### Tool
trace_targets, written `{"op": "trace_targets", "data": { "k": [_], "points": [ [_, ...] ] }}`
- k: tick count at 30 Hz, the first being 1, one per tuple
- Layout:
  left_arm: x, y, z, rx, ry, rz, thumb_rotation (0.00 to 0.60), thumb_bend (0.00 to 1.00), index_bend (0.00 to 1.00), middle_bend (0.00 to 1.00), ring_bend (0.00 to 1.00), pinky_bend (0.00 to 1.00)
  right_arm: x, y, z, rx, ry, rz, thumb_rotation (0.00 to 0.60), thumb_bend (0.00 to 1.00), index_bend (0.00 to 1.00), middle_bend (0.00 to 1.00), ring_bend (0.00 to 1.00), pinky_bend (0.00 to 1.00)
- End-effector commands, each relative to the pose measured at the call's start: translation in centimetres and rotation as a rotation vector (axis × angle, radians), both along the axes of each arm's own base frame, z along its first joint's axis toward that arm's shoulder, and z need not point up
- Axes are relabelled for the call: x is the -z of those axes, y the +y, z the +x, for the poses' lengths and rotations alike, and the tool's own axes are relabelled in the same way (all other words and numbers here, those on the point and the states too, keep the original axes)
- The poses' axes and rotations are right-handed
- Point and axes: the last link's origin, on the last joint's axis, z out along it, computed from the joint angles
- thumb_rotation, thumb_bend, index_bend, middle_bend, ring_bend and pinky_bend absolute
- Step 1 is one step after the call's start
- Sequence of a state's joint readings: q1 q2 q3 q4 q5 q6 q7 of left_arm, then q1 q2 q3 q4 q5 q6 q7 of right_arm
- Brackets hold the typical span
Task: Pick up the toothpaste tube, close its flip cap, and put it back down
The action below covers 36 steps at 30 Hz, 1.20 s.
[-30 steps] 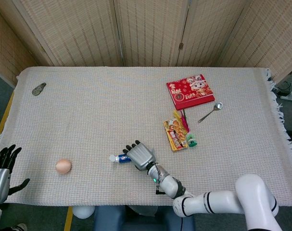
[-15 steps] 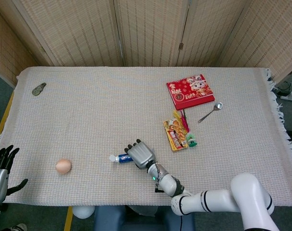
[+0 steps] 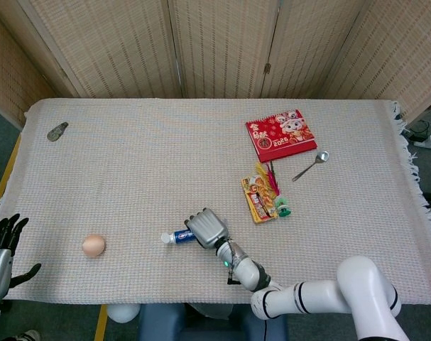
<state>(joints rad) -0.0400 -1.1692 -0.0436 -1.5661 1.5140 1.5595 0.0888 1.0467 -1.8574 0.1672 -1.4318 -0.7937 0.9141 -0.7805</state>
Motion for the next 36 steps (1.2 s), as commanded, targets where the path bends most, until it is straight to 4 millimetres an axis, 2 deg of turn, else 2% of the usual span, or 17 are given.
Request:
{"op": "trace_targets", "data": {
  "k": [1,6,9,11,17,19,21,28,36],
  "points": [
    [0.1,0.4,0.4,0.025,0.003,-0.007,0.600,0.21,0.14,0.08,0.08,0.00,-1.4,-0.1,-0.2,-0.008,-0.028,-0.009,0.600,0.68,0.60,0.49,0.54,0.48],
    [0.4,1.5,1.8,0.103,0.009,-0.027,0.600,0.21,0.16,0.09,0.12,0.00,-5.0,-0.1,-1.4,-0.027,-0.073,-0.033,0.600,0.69,0.63,0.52,0.57,0.51],
    [0.8,2.4,3.0,0.171,0.007,-0.040,0.600,0.21,0.18,0.14,0.17,0.00,-7.0,-0.1,-2.2,-0.028,-0.097,-0.034,0.600,0.70,0.64,0.53,0.58,0.52],
    [1.3,3.2,4.0,0.235,0.001,-0.059,0.600,0.23,0.21,0.20,0.23,0.05,-8.4,-0.1,-2.6,-0.016,-0.111,-0.008,0.600,0.70,0.65,0.53,0.58,0.52],
    [3.3,5.5,7.3,0.385,-0.043,-0.192,0.600,0.37,0.26,0.50,0.51,0.34,-11.8,-0.2,-2.7,-0.072,-0.034,0.010,0.600,0.71,0.65,0.53,0.59,0.53],
    [4.1,6.2,8.5,0.418,-0.063,-0.237,0.600,0.46,0.27,0.65,0.64,0.45,-12.7,-0.2,-2.4,-0.085,-0.006,0.020,0.600,0.71,0.65,0.53,0.58,0.53],
    [5.1,6.8,9.5,0.444,-0.069,-0.284,0.600,0.52,0.26,0.75,0.73,0.53,-13.5,-0.3,-2.1,-0.104,0.023,0.015,0.600,0.72,0.65,0.53,0.58,0.53],
    [7.6,7.5,12.9,0.553,-0.042,-0.377,0.600,0.62,0.23,0.90,0.85,0.70,-14.8,-1.0,-1.4,-0.146,0.127,-0.023,0.600,0.73,0.65,0.53,0.59,0.53],
    [9.2,7.7,15.9,0.617,0.000,-0.428,0.600,0.73,0.21,0.98,0.93,0.74,-14.0,-1.1,-0.4,-0.155,0.166,-0.022,0.600,0.74,0.66,0.54,0.61,0.53]
  ]
}}
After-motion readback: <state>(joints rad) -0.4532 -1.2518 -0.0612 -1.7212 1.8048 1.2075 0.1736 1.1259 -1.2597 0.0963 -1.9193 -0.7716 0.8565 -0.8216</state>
